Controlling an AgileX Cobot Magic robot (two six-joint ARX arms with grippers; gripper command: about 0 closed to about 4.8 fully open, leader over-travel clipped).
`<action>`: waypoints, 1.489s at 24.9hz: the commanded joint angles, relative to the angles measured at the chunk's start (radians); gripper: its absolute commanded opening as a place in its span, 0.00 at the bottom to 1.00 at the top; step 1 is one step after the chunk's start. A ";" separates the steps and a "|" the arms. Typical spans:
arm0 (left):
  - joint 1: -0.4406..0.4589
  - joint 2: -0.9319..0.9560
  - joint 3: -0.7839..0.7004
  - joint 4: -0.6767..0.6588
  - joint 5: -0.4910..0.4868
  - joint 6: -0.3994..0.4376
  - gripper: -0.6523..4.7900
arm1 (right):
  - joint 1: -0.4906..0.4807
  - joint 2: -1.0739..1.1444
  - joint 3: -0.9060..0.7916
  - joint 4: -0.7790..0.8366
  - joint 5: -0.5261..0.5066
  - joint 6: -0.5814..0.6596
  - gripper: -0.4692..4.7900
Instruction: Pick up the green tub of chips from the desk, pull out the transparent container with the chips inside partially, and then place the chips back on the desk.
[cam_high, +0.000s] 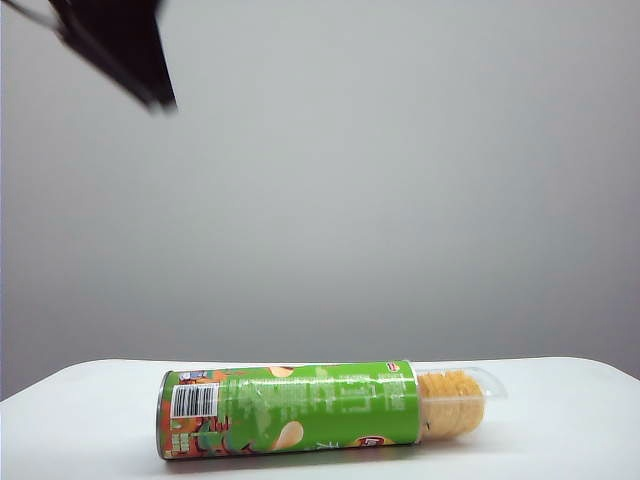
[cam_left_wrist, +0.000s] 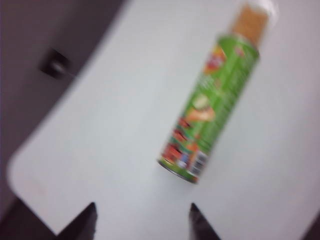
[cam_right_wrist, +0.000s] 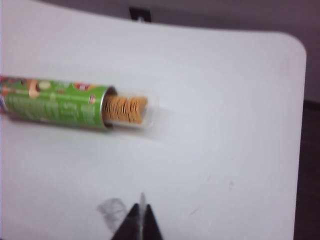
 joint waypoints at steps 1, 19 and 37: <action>0.008 -0.305 -0.166 0.181 -0.130 -0.059 0.50 | -0.055 -0.063 0.002 0.130 -0.010 -0.029 0.09; 0.202 -1.267 -0.816 0.541 -0.241 -0.493 0.34 | -0.455 -0.426 -0.217 0.494 -0.111 0.170 0.09; 0.192 -1.262 -1.194 0.708 -0.279 -0.464 0.28 | -0.454 -0.526 -0.541 0.618 -0.121 0.092 0.09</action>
